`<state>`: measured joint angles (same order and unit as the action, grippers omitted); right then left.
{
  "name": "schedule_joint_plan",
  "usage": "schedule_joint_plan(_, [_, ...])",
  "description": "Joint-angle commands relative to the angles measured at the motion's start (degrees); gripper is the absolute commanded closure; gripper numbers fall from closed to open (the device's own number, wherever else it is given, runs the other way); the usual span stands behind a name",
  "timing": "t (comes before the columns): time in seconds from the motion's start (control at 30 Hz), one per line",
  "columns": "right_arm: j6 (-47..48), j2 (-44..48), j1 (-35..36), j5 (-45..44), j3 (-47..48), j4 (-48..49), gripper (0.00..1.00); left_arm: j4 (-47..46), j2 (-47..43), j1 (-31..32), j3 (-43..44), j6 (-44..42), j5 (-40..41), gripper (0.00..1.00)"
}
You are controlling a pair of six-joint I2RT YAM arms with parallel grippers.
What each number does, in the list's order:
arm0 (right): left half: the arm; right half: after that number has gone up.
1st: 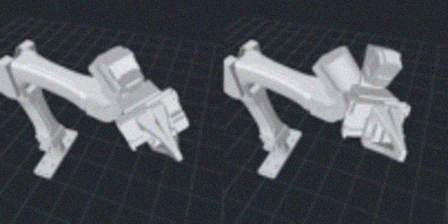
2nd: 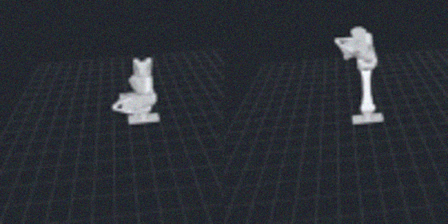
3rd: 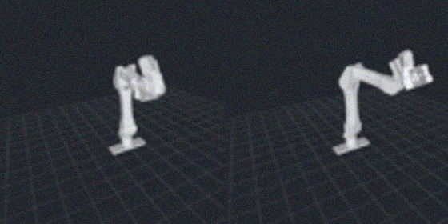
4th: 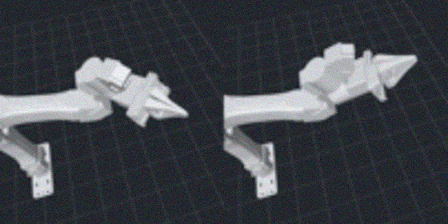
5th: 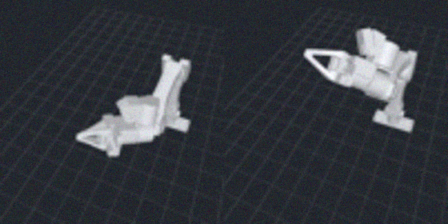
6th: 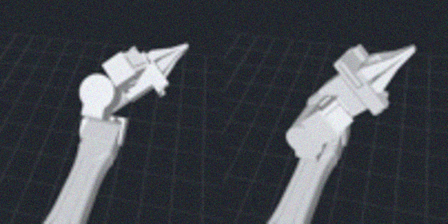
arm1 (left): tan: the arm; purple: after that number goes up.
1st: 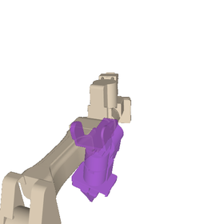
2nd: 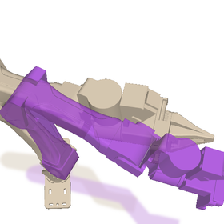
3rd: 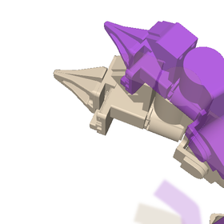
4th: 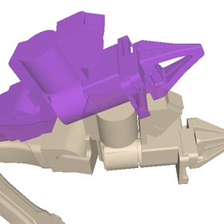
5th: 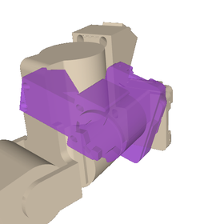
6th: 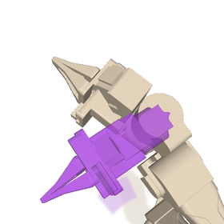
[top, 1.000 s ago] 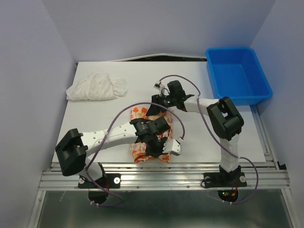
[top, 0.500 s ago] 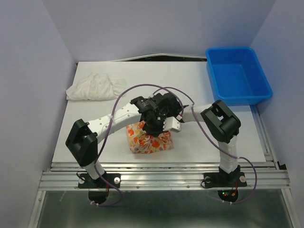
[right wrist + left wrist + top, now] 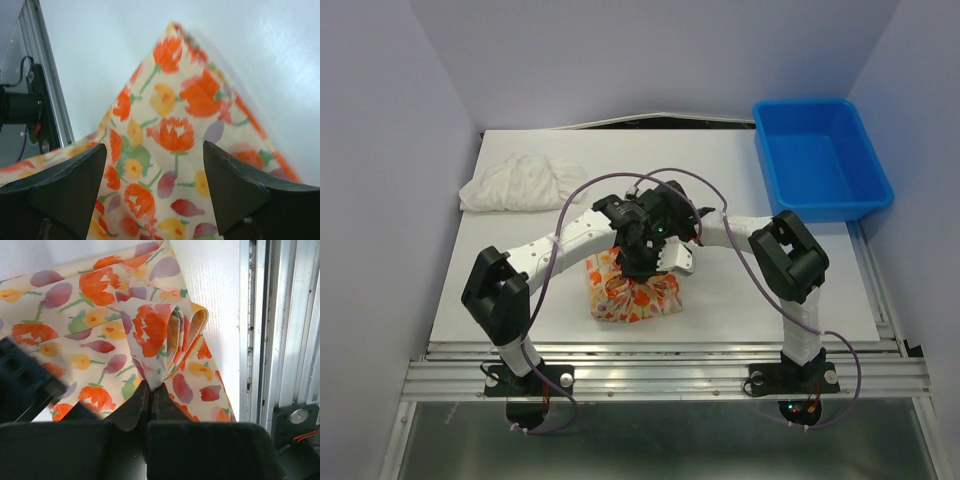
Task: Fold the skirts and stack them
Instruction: Fold the skirt
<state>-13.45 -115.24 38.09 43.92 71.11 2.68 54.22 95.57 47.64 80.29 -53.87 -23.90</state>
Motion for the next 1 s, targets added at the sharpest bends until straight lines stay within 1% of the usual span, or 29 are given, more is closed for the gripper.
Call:
schedule_joint_plan(0.0, [2.6,-0.7,-1.5,-3.5,10.4,-2.5,0.16,3.0,-2.6,0.3,0.2,-1.2,-3.4,1.00])
schedule_joint_plan(0.03, [2.6,-1.6,-2.3,-3.8,12.5,-2.5,0.15,3.3,-2.8,0.3,-0.3,-1.3,-3.7,1.00])
schedule_joint_plan(0.07, [2.3,-1.9,-3.0,-3.9,13.4,-2.5,0.11,3.4,-3.1,0.3,-0.5,-1.4,-3.9,1.00])
schedule_joint_plan(0.17, [2.6,-3.1,-4.4,-4.3,15.5,-2.5,0.06,3.4,-3.7,0.3,-1.0,-1.3,-3.9,1.00])
schedule_joint_plan(0.27, [5.8,-4.3,-5.5,-6.2,16.3,-4.4,0.05,3.6,-3.8,0.3,-1.1,-1.6,-3.8,1.00])
schedule_joint_plan(0.37, [10.6,-6.8,-6.5,-7.4,17.7,-8.0,0.07,4.6,-3.3,0.3,-0.3,-2.5,-4.0,1.00])
schedule_joint_plan(0.47, [12.7,-8.6,-6.5,-8.4,17.2,-9.4,0.09,5.6,-2.6,0.2,1.4,-2.7,-4.2,1.00])
schedule_joint_plan(0.5, [14.4,-8.8,-6.5,-8.1,15.5,-9.0,0.10,5.7,-2.4,0.2,1.9,-2.8,-4.1,1.00])
schedule_joint_plan(0.57, [14.0,-9.0,-6.5,-6.8,13.6,-7.9,0.14,5.3,-2.2,0.2,3.1,-2.6,-3.2,1.00])
schedule_joint_plan(0.63, [13.6,-8.9,-6.5,-4.3,11.9,-6.5,0.24,5.4,-1.8,-0.3,4.0,-3.4,-2.4,1.00])
schedule_joint_plan(0.67, [13.5,-8.9,-6.5,-3.4,10.8,-6.4,0.31,5.4,-1.3,-0.7,4.8,-3.9,-1.8,1.00])
schedule_joint_plan(0.7, [11.9,-8.9,-6.5,-2.6,10.4,-6.5,0.35,5.5,-0.9,-1.1,5.2,-4.3,-1.3,1.00])
schedule_joint_plan(0.8, [11.3,-8.3,-6.5,1.0,8.3,-6.1,0.42,5.1,0.7,-3.1,7.4,-5.9,-0.2,1.00])
schedule_joint_plan(0.83, [10.8,-8.1,-6.5,1.9,7.6,-5.8,0.43,4.9,1.1,-3.5,7.9,-6.2,0.3,1.00])
schedule_joint_plan(0.97, [10.6,-6.7,-6.5,4.5,5.4,-4.5,0.43,4.1,3.6,-5.4,10.3,-8.2,1.5,1.00])
